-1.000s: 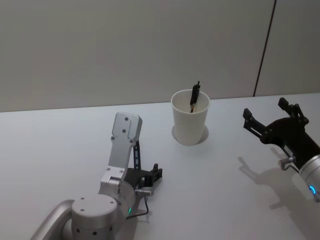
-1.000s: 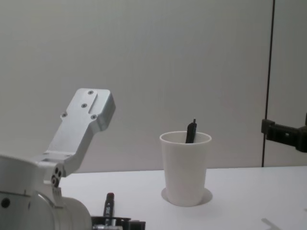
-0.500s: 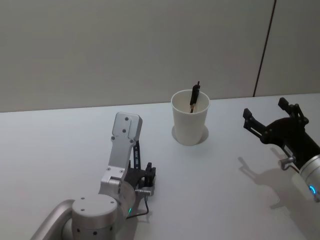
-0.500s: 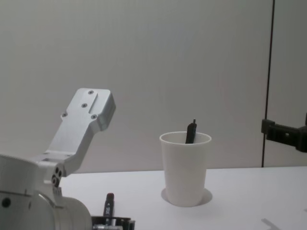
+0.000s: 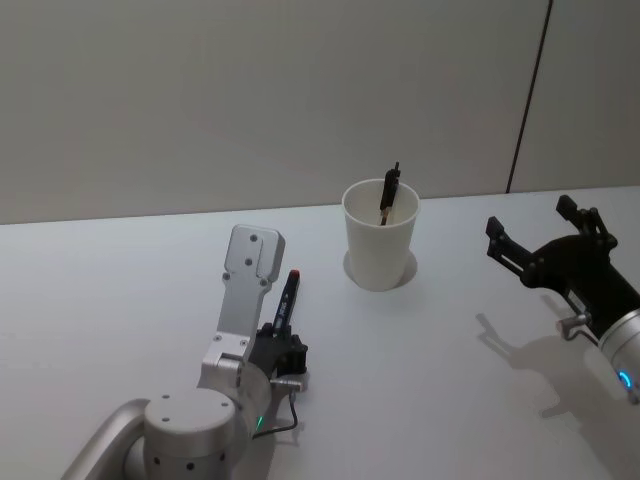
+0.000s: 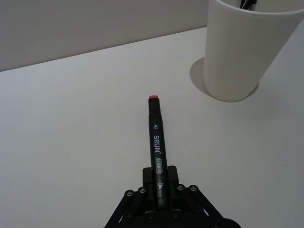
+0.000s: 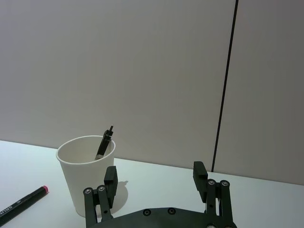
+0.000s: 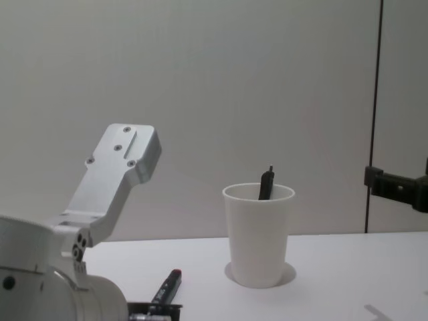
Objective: Place the pen into the pen holder.
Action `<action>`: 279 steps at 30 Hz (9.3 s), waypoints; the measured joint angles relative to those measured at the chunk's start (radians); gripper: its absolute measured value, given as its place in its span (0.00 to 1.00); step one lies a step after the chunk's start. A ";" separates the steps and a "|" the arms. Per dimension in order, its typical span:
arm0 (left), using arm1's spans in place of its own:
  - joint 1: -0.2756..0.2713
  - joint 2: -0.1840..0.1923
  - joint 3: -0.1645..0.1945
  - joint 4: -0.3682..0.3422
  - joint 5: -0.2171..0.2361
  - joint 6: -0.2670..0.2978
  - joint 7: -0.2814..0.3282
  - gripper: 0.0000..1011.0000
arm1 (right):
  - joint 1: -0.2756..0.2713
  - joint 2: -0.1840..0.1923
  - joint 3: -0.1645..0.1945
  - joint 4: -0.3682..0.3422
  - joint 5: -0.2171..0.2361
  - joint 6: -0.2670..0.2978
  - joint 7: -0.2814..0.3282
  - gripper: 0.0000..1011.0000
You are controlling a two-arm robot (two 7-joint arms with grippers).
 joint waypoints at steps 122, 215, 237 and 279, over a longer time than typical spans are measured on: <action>-0.151 0.046 -0.067 0.111 0.088 -0.702 -0.882 0.18 | 0.000 0.000 0.000 0.000 0.000 0.000 0.000 0.99; -0.171 0.033 -0.058 0.128 0.104 -0.690 -0.893 0.17 | 0.071 0.063 0.080 -0.160 0.805 0.324 0.071 0.99; -0.171 0.033 -0.058 0.128 0.104 -0.690 -0.893 0.18 | 0.161 -0.001 0.019 -0.083 0.797 0.395 0.063 0.99; -0.171 0.033 -0.058 0.128 0.104 -0.690 -0.893 0.18 | 0.219 -0.061 -0.053 0.000 0.780 0.315 0.099 0.99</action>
